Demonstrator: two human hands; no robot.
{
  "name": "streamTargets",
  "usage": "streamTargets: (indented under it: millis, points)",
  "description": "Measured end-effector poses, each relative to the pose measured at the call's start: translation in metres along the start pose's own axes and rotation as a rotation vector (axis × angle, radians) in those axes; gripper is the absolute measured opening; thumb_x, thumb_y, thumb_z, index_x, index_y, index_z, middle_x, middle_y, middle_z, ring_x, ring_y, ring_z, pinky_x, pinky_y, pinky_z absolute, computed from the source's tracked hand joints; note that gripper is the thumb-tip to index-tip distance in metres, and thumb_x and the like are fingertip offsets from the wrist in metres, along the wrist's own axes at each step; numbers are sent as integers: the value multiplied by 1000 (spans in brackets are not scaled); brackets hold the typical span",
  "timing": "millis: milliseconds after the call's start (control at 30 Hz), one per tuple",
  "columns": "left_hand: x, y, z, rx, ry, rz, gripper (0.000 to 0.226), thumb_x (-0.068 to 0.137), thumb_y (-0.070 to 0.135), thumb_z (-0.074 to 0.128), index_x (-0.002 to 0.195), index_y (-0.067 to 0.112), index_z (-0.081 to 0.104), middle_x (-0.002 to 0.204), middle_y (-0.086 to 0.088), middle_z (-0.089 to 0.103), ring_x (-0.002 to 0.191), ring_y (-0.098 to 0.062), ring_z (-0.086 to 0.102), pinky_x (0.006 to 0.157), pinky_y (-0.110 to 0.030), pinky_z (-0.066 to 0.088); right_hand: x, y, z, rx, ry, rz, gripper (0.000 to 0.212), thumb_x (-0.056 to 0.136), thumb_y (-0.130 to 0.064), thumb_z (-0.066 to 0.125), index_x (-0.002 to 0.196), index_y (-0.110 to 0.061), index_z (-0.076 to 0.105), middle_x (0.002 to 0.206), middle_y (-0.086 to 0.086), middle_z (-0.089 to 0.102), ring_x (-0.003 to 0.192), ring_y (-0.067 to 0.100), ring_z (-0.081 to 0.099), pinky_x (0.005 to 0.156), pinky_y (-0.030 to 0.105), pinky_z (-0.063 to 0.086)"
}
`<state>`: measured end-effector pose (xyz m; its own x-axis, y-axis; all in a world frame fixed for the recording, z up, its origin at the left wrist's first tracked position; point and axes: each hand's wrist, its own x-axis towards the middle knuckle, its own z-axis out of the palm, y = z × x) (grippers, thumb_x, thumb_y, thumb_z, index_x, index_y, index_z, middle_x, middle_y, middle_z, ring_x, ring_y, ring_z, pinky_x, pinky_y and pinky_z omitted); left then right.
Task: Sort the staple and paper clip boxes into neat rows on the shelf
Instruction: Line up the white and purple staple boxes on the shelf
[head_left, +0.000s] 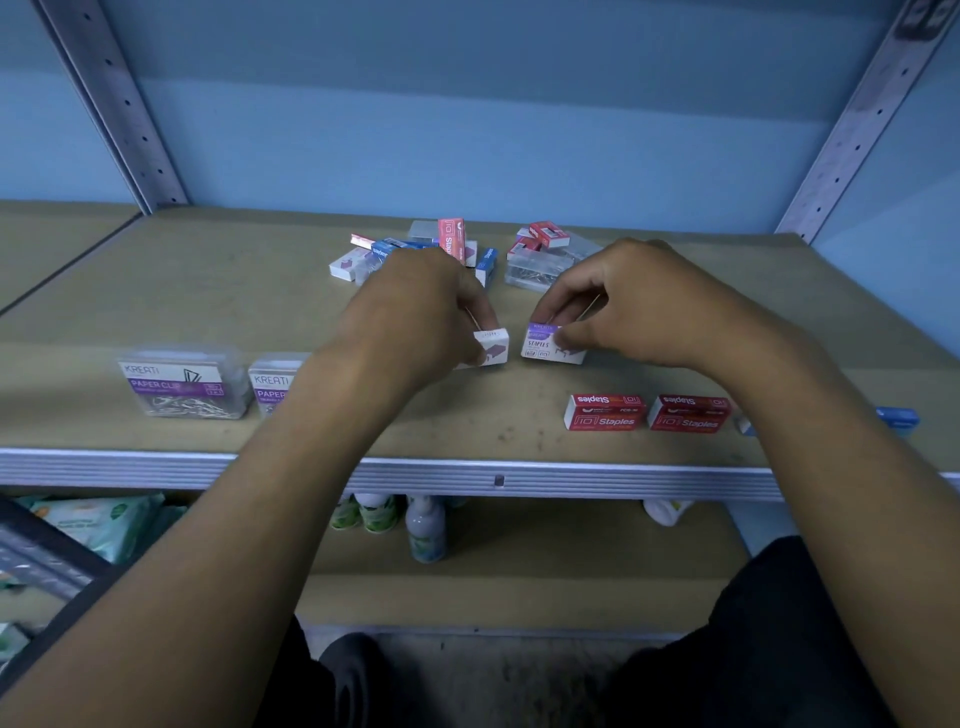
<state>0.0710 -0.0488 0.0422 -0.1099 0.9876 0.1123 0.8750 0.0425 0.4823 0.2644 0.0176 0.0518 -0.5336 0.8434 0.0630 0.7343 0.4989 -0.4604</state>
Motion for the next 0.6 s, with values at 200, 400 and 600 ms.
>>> streamTargets:
  millis: [200,400,600]
  points:
    - [-26,-5,-20,1,-11,11,15,69,27,86,81,28,78,78,10,74,78,-7,68,74,-24,53,-14,-17,-3,30,-28,-45,22,79,-17,83,93,-34,80,83,-15,77,78,-6,69,81,19,56]
    - [-36,-13,-32,22,-3,24,14,70,26,87,79,28,78,74,11,73,66,2,62,51,-3,38,-29,-33,-6,40,-45,-102,22,80,-17,83,94,-33,81,82,-16,77,78,-8,69,82,21,58]
    - [-41,-21,-34,16,-31,35,13,70,28,86,78,30,77,73,14,72,60,14,55,48,0,35,-34,-42,-3,1,-74,-122,20,82,-19,81,97,-33,80,83,-19,76,79,-9,68,82,23,58]
